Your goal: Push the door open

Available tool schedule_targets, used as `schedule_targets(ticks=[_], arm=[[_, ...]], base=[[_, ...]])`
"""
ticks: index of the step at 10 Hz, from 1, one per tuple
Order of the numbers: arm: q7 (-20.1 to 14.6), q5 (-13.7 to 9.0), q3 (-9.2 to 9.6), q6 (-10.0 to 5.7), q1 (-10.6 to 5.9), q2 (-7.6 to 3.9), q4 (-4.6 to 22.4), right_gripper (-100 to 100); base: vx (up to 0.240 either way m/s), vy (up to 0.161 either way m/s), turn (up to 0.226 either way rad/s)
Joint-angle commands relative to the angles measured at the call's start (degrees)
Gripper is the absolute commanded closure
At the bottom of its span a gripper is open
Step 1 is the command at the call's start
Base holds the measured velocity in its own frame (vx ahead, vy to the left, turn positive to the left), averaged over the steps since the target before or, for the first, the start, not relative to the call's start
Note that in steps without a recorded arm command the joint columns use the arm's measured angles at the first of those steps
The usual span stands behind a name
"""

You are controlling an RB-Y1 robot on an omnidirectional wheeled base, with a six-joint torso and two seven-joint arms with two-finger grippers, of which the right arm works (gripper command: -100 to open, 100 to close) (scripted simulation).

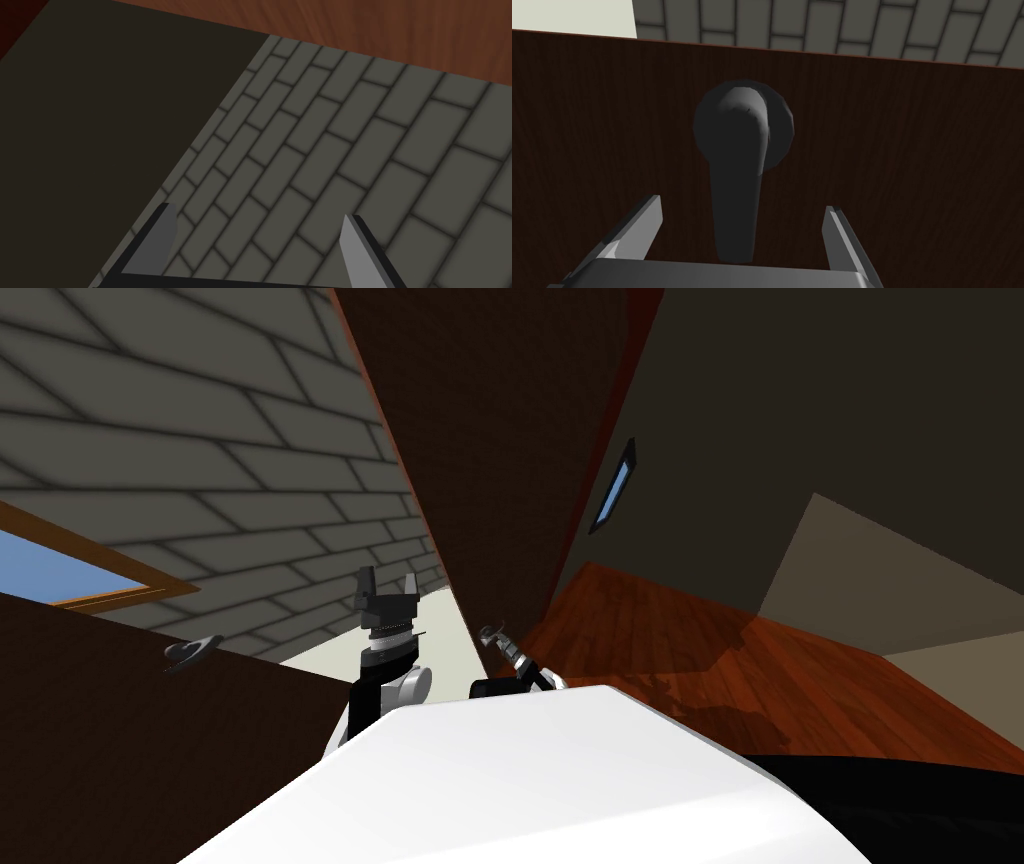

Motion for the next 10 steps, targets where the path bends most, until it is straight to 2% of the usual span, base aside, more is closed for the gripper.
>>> schedule_targets(ticks=[1,3,4,9,10], arm=[[0.2,0.0,-0.25,-0.19,0.04,0.27,0.4,-100],[0.2,0.0,-0.29,-0.21,0.03,0.34,0.5,-100],[0.2,0.0,-0.29,-0.21,0.03,0.34,0.5,100],[0.2,0.0,-0.29,-0.21,0.03,0.34,0.5,100],[0.3,-0.1,-0.78,0.28,0.00,0.31,0.3,-100]], base=[[0.138,0.134,0.025],[0.103,0.080,0.018],[-0.007,-0.003,-0.004],[-0.013,-0.010,0.001],[-0.110,-0.056,-0.097]])
